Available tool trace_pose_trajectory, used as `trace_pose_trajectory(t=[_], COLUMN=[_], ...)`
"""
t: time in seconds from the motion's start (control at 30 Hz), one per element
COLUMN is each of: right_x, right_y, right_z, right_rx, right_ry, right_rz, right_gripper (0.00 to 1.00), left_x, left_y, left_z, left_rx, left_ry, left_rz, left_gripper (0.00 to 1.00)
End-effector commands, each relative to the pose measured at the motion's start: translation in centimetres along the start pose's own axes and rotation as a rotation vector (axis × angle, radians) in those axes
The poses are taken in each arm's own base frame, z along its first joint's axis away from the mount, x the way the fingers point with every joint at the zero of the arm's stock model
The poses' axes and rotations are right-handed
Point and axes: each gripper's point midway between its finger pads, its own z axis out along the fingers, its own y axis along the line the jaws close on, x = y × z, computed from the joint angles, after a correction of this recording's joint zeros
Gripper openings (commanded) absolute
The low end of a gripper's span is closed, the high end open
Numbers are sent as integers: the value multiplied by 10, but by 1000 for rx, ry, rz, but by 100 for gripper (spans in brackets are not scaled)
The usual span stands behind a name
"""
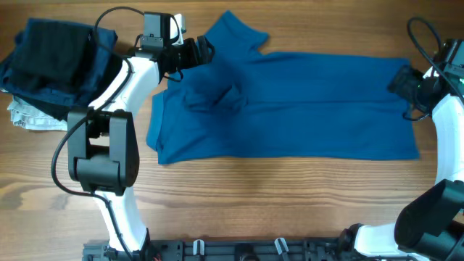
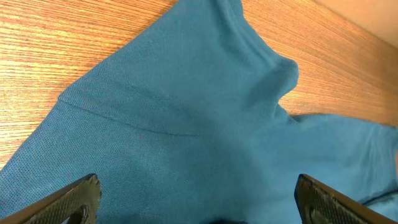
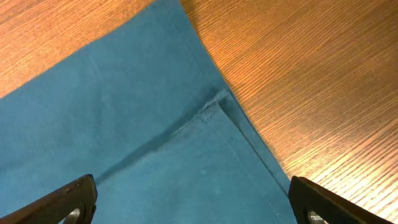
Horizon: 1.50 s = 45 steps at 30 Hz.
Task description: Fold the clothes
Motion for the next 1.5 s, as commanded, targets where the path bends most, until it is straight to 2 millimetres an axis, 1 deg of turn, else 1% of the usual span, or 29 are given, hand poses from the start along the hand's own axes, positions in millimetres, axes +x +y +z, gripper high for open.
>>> trace_pose_trajectory(t=[0.0,0.3,0.37,0.5,0.53,0.57,0.63,0.67,0.7,0.73,0.77,0.8,0.83,0.9,0.93,1.0,1.07,1.1,1.17,1.2,1.23,1.27,1.33,1.37,1.4,1.43,1.47], right_x=[-9,-9,-9,-9,-9,-9,-9,-11,-18,-30,-37,-40,-41,-39,-39,-46,-44,-43,-43,-42,-41,-39,-31,-26,-21,-16,-12], right_y=[-4,-4,-4,-4,-4,-4,-4,-3,-1,1,3,4,9,30,39,46,48,47,48,49,53,61,76,82,88,94,100], right_z=[-8,-8,-8,-8,-8,-8,-8,-8,-8,-9,-10,-11,-11,-13,-15,-18,-18,-17,-16,-12,-7,0,18,31,46,60,73], right_rx=[15,15,15,15,15,15,15,14,5,-7,-13,-18,-49,-172,-223,-265,-274,-272,-270,-274,-288,-328,-382,-389,-391,-395,-402], right_ry=[-34,-34,-34,-34,-34,-34,-34,-39,-70,-118,-146,-160,-161,-142,-137,-164,-154,-154,-157,-152,-146,-135,-99,-82,-66,-54,-48], right_rz=[2,2,2,2,2,2,2,3,6,12,15,20,19,28,40,40,39,36,-8,-39,-56,-94,-148,-179,-212,-241,-272], right_gripper=[99,100,99,100,100,100,100,99,100,100,100,100,100,100,100,100,100,100,100,99,96,87,82,79,74,70,61], left_x=[-14,-14,-17,-17,-19,-27,-42,-53,-61,-68,-75,-82,-87,-94,-97,-108,-126,-135,-143,-143,-140,-134,-122,-114,-104,-99,-94], left_y=[-13,-13,-6,-10,-11,-14,-22,-30,-40,-48,-50,-51,-55,-71,-76,-86,-101,-113,-131,-138,-139,-133,-116,-104,-91,-88,-84], left_z=[-12,-12,-12,-11,-11,-12,-14,-15,-17,-18,-18,-19,-19,-22,-25,-36,-59,-76,-97,-101,-97,-82,-48,-26,2,14,28], left_rx=[30,30,-6,-1,4,15,42,65,89,103,84,56,51,73,75,72,61,54,44,42,31,19,0,-13,-20,-7,9], left_ry=[-35,-35,-50,-54,-65,-94,-156,-204,-245,-283,-324,-363,-398,-434,-435,-428,-421,-417,-407,-404,-396,-367,-304,-267,-231,-213,-200], left_rz=[29,29,28,35,40,53,80,104,129,150,161,167,183,230,233,230,226,255,311,347,356,351,333,324,316,314,315], left_gripper=[100,100,100,100,100,100,99,93,87,81,73,71,71,74,75,75,76,78,84,89,90,91,93,93,93,95,95])
